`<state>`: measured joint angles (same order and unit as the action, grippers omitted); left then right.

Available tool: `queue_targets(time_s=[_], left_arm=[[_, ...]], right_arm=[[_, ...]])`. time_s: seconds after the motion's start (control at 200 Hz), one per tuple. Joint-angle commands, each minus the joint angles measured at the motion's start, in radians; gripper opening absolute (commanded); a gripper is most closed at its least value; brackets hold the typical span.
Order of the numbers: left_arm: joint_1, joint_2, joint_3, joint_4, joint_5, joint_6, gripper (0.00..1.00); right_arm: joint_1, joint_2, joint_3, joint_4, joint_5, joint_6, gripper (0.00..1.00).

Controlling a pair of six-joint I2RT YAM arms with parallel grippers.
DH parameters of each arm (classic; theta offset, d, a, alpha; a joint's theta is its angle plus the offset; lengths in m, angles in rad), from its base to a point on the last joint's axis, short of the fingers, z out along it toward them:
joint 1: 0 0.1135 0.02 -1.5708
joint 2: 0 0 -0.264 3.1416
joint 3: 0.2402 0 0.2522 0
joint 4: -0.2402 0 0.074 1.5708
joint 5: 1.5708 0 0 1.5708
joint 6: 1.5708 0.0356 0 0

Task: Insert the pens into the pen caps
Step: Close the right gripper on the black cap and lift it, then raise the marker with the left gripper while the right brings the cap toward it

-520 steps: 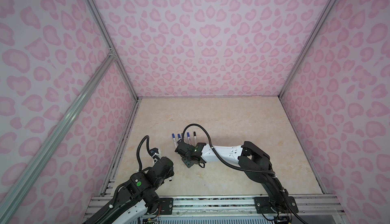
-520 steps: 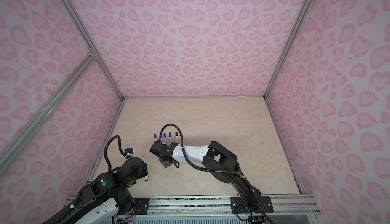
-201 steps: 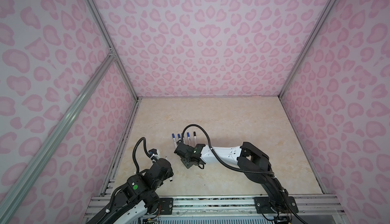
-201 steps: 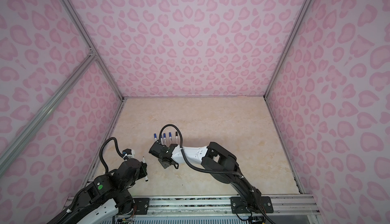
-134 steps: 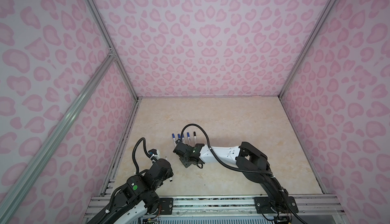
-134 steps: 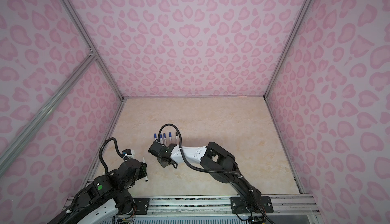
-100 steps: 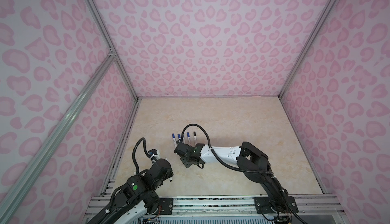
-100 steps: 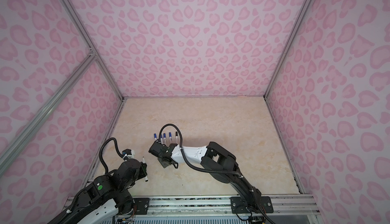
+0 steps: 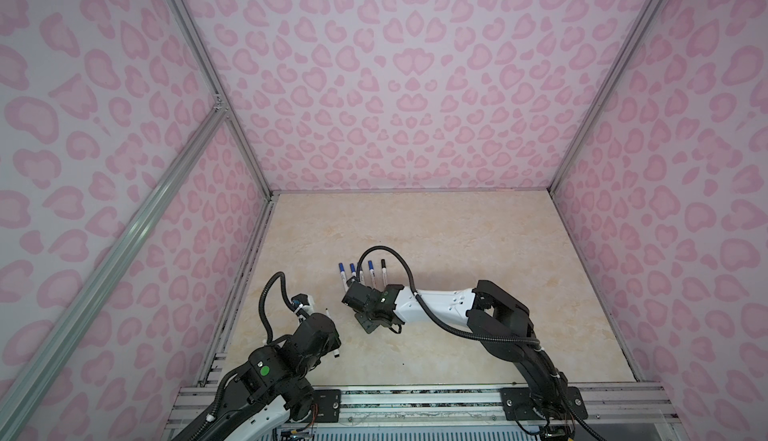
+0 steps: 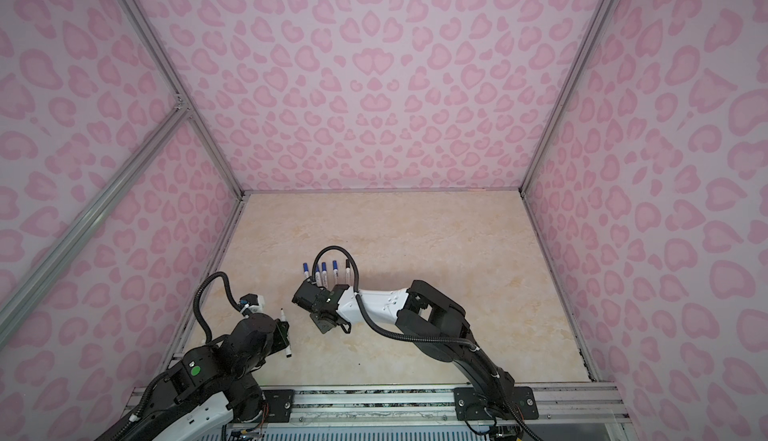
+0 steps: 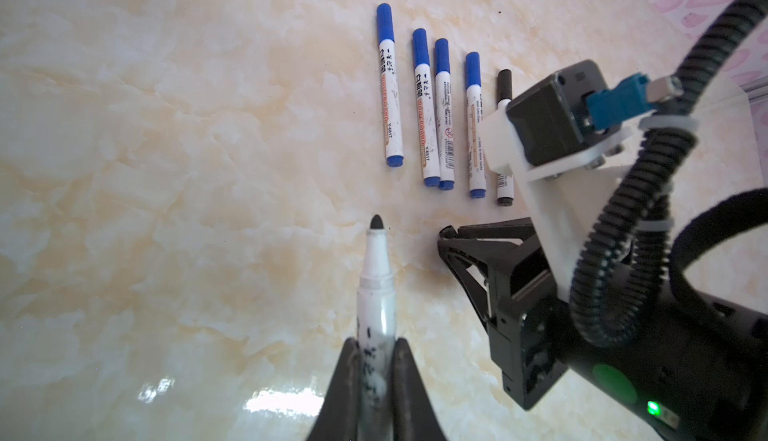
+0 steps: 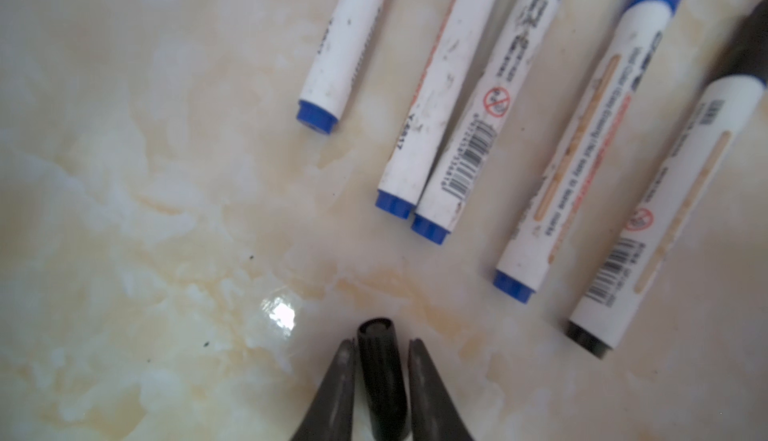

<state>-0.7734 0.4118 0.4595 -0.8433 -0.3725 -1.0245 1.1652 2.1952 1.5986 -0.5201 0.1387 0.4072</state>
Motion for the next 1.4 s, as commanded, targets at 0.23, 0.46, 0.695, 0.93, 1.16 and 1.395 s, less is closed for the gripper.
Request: queue_targets(time_s=[0.23, 0.46, 0.695, 0.93, 1.16, 1.395], left_arm=[[0.001, -0.001, -0.004, 0.007, 0.026, 0.006, 0.03], [0.0, -0.042, -0.012, 0.125, 0.171, 0.078, 0.03], [-0.098, -0.026, -0.05, 0.385, 0.294, 0.09, 0.03], [-0.465, 0.352, 0.057, 0.625, 0.033, 0.102, 0.03], [-0.553, 0.738, 0.244, 0.79, 0.058, 0.168, 0.03], [-0.552, 1.047, 0.434, 0.842, 0.168, 0.199, 0.03]], right_arm=[[-0.029, -0.048, -0.068, -0.018, -0.033, 0.04, 0.14], [-0.118, -0.346, -0.314, 0.129, -0.138, 0.098, 0.13], [-0.196, -0.68, -0.505, 0.203, -0.166, 0.149, 0.1], [-0.366, -0.89, -0.638, 0.251, -0.187, 0.263, 0.05], [-0.565, -1.129, -0.894, 0.399, -0.205, 0.396, 0.06], [-0.731, -1.391, -1.064, 0.426, -0.235, 0.47, 0.06]])
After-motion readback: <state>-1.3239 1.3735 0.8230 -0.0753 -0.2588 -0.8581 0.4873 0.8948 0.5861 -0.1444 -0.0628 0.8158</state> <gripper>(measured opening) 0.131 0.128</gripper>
